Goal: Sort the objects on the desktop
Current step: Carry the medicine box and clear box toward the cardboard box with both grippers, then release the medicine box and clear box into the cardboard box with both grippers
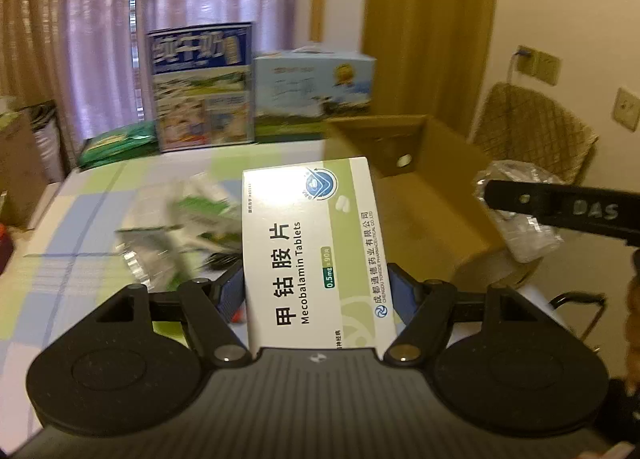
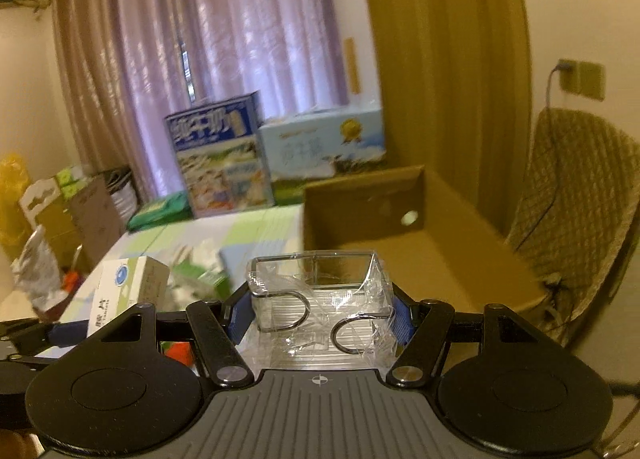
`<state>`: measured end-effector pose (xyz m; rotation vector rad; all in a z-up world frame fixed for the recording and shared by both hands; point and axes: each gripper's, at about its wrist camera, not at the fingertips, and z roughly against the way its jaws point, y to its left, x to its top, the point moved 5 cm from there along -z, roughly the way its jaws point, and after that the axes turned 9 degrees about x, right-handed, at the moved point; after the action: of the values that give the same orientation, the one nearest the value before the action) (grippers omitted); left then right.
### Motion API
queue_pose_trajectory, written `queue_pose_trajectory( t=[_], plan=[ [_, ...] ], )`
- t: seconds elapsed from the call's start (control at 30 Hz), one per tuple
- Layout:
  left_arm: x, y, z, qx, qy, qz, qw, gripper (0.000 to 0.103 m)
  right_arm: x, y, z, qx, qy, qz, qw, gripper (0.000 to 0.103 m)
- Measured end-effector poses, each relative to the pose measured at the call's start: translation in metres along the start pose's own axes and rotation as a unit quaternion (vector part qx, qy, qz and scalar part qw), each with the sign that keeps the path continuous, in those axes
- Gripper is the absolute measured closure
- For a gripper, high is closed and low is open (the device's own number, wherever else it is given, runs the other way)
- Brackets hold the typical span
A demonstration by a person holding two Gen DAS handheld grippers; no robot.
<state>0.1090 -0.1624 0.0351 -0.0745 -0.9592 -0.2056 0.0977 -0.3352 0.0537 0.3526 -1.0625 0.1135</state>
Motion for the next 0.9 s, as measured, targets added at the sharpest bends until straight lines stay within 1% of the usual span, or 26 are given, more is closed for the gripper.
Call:
queue_pose_trajectory(
  t=[0.07, 0.2, 0.3, 0.4, 0.63, 0.9],
  plan=[
    [0.011, -0.016, -0.005, -0.016, -0.002, -0.001, 0.9999, 0.034, 0.010, -0.015, -0.002, -0.013, 0.001, 0.007, 1.000, 0.039],
    [0.031, -0.047, -0.020, -0.040, -0.002, -0.004, 0.9992, 0.034, 0.020, -0.047, -0.014, -0.029, 0.018, 0.010, 0.999, 0.039],
    [0.041, -0.065, -0.032, -0.056, 0.005, -0.002, 0.9984, 0.034, 0.023, -0.066, -0.023, -0.037, 0.028, 0.011, 0.999, 0.039],
    [0.048, -0.081, -0.044, -0.065, 0.012, -0.001, 0.9978, 0.034, 0.024, -0.082, -0.032, -0.041, 0.037, 0.009, 0.998, 0.039],
    [0.062, -0.101, -0.070, -0.075, 0.026, -0.003, 0.9968, 0.034, 0.020, -0.107, -0.050, -0.042, 0.054, 0.002, 0.998, 0.039],
    [0.064, -0.112, -0.093, -0.083, 0.043, 0.001, 0.9956, 0.034, 0.017, -0.128, -0.065, -0.045, 0.056, -0.020, 0.997, 0.039]
  ],
)
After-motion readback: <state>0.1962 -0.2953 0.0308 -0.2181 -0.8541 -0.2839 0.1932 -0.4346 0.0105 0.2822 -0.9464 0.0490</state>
